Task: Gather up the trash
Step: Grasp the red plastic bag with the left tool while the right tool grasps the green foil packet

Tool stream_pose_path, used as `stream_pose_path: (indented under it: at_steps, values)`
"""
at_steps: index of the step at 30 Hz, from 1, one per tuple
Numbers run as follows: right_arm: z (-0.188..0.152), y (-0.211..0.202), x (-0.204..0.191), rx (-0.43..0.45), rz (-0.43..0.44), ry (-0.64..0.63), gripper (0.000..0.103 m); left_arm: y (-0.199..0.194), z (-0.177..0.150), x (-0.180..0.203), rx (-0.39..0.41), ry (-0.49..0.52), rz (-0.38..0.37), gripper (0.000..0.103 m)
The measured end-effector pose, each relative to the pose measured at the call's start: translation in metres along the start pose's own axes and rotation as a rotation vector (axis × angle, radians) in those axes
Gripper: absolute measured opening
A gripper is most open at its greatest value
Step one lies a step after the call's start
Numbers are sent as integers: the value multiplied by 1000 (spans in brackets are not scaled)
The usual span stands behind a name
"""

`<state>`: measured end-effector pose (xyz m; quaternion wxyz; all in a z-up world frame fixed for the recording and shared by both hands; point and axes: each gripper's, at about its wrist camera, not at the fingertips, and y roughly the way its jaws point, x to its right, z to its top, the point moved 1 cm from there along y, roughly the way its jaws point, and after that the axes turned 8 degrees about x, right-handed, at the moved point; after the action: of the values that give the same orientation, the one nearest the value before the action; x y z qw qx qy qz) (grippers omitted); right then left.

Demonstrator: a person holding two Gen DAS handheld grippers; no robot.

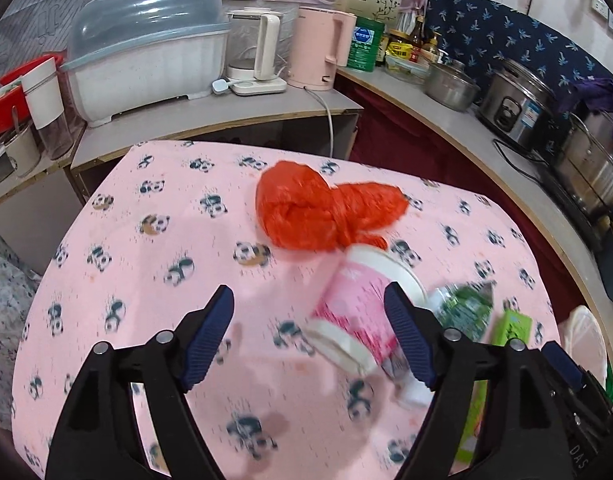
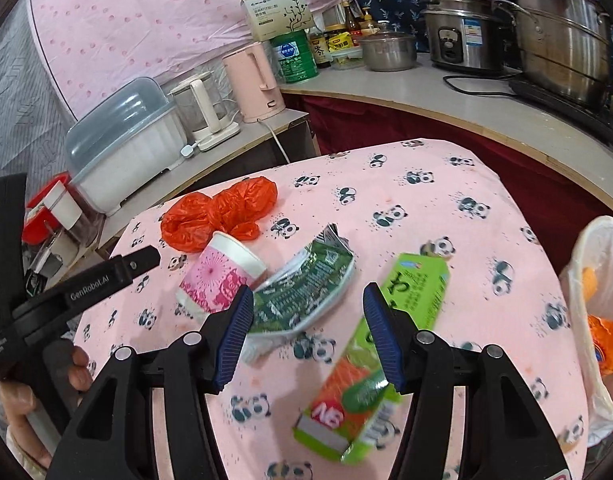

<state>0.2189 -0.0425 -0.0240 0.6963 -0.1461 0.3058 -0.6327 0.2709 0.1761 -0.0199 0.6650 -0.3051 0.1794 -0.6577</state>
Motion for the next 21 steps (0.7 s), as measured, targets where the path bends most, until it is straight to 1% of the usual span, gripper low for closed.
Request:
stream_pose_path:
  at_steps: [3,8,13,16,17,19,20,21]
  values:
    - [6,19,1,-11,0,-2,56,22,12,-7,-8,-8,13,75]
    - [17,49,7,-32,-2,21,56,61,25,-16,-44,-33,17,75]
    - [24,79,11,-68,-12,16,56,91,33,-20,-75,-70,2,75]
    - [26,92,13,-93,-18,11,56,103,34,-17,-86,-67,-12,74]
    - [25,96,14,-106,-14,13,56,107,35,-16,-92,-63,-14,68]
    - [23,103,15,-133,-3,16,56,112,35,-15,-110,-58,-32,61]
    - [23,106,14,-141,-2,10,56,114,34,-15,-113,-56,-35,49]
    - [22,108,14,-148,-4,-1,56,115,34,-14,-118,-55,-39,42]
